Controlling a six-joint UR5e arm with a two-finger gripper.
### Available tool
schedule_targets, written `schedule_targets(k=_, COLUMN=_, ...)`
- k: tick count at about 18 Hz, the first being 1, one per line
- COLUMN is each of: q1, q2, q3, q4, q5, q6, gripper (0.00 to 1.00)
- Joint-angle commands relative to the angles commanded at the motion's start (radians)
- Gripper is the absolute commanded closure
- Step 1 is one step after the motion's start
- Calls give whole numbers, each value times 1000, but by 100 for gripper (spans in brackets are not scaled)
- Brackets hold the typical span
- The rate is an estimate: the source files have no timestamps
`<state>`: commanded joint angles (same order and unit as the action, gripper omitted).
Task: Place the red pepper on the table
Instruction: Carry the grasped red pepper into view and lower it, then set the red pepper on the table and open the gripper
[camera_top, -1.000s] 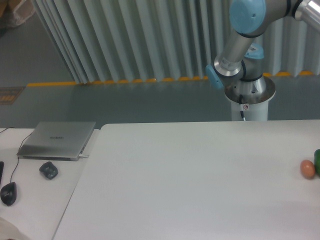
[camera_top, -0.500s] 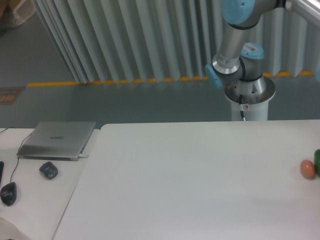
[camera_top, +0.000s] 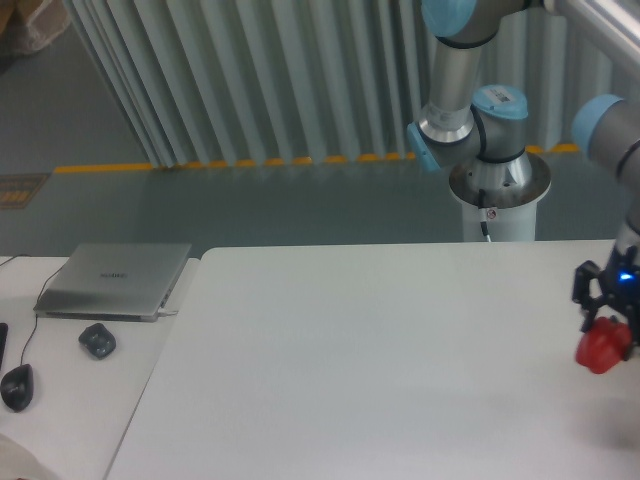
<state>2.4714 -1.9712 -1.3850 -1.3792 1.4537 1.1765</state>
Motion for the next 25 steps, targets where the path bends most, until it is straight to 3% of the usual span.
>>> schedule_targets(k=1, q1=-38, q2=-5, q3=-23, q4=49, q5=78, q6=0, gripper=81)
schedule_targets(k=3, q1=-68, q2=-15, q3=-42, q4=94, q5=141, q6=-12, gripper=81)
schedule_targets(k=10, q1=-111, q2=-28, q3=-129, q4=250, q5=160, q6=-48, gripper=81)
schedule_targets(k=14, q1=-149, q2=-60, q3=-140, q4=259, q5=227, q6=-48, gripper=81)
schedule_targets(k=18, q1=-152, q2=-63, q3=-141, q4=259, q5=226, q6=-43, gripper=81)
schedule_targets(k=22, q1=-155, q2=-80, q3=-147, q4=261, q5=229, q6=-43, gripper=77)
schedule_targets(k=25, q1=-157, q2=-97, q3=-154, q4=259, q5=240, q6=-43, gripper=66)
